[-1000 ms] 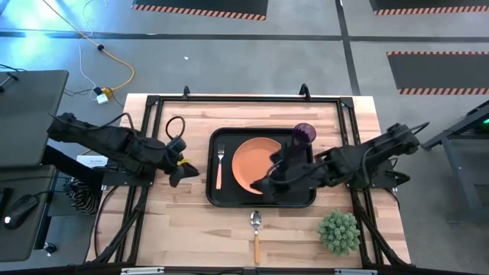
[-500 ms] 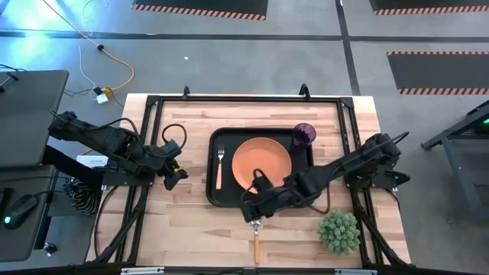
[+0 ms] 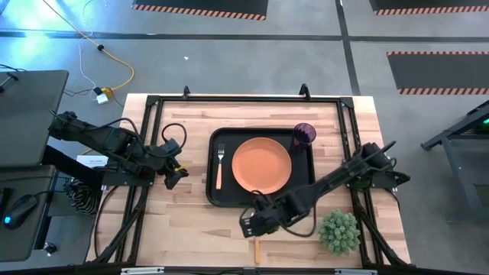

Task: Pick and place plate/cup/fork/spoon on tray
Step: Put the yellow spoon on the black tray between the orange fork and orange plate

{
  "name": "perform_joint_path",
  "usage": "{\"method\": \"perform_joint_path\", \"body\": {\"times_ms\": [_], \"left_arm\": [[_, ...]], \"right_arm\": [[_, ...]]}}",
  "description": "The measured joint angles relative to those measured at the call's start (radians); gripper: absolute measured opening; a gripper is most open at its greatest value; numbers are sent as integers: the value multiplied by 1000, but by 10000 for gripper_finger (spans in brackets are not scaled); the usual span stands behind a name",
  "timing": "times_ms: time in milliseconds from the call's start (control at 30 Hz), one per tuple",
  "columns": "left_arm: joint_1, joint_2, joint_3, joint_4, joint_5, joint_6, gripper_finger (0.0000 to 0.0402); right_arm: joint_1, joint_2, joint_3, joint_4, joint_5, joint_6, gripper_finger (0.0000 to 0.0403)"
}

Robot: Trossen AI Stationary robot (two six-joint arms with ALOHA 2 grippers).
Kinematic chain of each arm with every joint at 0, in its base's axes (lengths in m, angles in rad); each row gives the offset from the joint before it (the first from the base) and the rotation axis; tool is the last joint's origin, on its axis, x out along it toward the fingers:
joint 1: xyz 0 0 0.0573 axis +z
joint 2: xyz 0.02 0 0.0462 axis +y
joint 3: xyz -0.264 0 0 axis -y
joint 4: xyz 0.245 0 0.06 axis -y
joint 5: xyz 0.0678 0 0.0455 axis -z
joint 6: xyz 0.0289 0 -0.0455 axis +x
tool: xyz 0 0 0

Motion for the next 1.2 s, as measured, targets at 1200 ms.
{"method": "perform_joint_path", "body": {"times_ms": [1200], "left_arm": [[0, 1, 0, 1, -25, 6, 76]], "right_arm": [[21, 245, 0, 48, -31, 97, 106]]}}
